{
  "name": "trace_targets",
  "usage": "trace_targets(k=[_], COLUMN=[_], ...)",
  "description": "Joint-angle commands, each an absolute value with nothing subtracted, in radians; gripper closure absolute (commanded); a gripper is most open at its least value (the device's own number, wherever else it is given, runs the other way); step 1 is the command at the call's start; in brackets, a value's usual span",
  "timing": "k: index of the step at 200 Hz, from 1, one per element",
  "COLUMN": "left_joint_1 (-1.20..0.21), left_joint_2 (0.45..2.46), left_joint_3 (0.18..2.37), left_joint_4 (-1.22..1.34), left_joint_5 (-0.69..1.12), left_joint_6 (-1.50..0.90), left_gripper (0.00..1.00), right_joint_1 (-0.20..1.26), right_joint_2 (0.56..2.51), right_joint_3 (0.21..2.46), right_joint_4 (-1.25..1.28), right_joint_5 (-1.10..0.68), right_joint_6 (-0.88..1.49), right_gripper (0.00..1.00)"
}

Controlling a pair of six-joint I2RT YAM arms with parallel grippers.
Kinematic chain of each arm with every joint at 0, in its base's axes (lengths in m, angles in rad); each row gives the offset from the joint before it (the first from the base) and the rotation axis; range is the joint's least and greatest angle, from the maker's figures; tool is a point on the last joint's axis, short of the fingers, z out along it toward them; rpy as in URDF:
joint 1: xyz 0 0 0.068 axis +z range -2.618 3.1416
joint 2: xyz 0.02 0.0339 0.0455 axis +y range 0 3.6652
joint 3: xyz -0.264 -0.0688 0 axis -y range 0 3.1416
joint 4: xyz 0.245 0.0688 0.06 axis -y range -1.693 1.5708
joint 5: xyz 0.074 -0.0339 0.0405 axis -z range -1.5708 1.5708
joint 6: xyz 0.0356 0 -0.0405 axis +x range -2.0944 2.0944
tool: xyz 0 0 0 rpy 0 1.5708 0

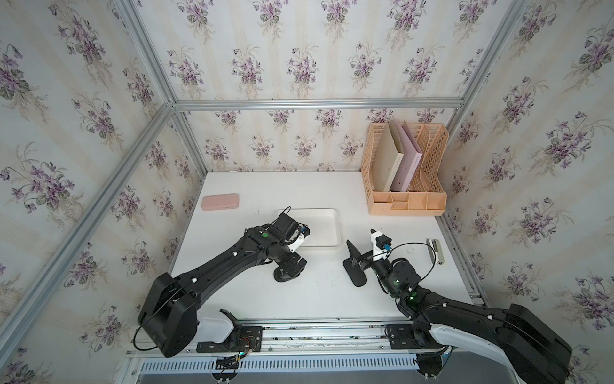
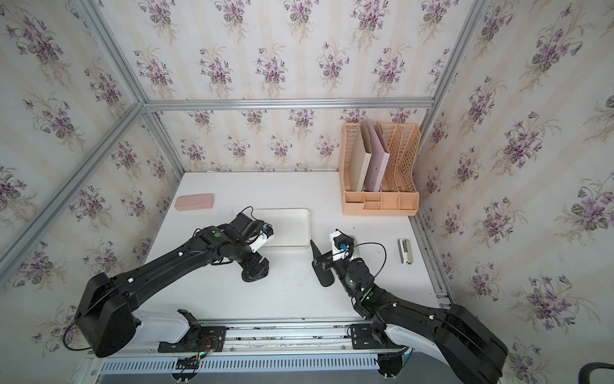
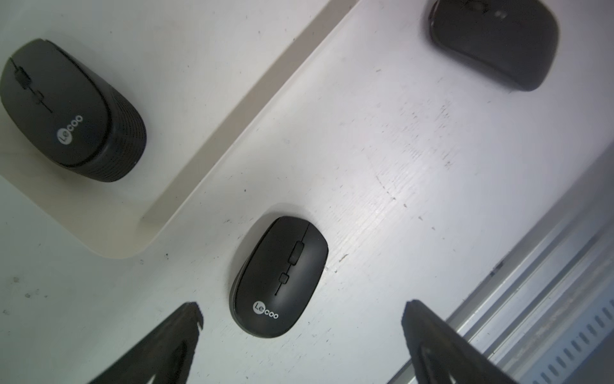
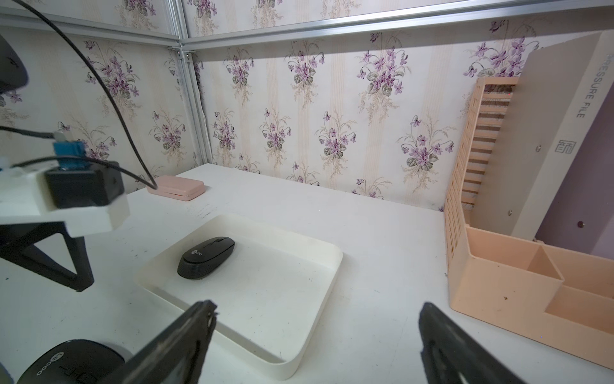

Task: Put the mouse in the storage box
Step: Pick up the mouse from the center of the board.

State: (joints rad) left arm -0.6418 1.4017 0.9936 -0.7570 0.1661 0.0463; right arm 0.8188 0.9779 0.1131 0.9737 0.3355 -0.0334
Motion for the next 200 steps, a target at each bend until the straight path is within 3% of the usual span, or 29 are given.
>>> trace_targets(k=[1,117,167,200], left_joint_1=[-0.641,-0.662,-0.662,-0.663], left_joint_2=[1.466,1.644,1.701,1.696], left_joint_3=[0.994,0.965,0.997,1.004], left_joint_4=[-0.768,-0.71,-0.753,-0.782], left_joint_5=[0.074,0.041,0.05,0.08], left_joint_6=[0.056,0.004,-0.017,-0.055], left_gripper=[0.01,0.03,0.1,0.24], right_joint_1=[0.821,0.821,0.821,0.821], right_joint_2=[0.962,0.95,0.946,0.951], right_joint_3=[0.112,0.112,0.112,0.113], right_joint_4=[0.968,0.955,0.952,0.954], right_joint_5=[0.337,0.35,0.354,0.351], right_joint_6=[-0.033,-0.035,-0.035,-0.035], right_gripper=[0.01,0.01,0.01,0.01])
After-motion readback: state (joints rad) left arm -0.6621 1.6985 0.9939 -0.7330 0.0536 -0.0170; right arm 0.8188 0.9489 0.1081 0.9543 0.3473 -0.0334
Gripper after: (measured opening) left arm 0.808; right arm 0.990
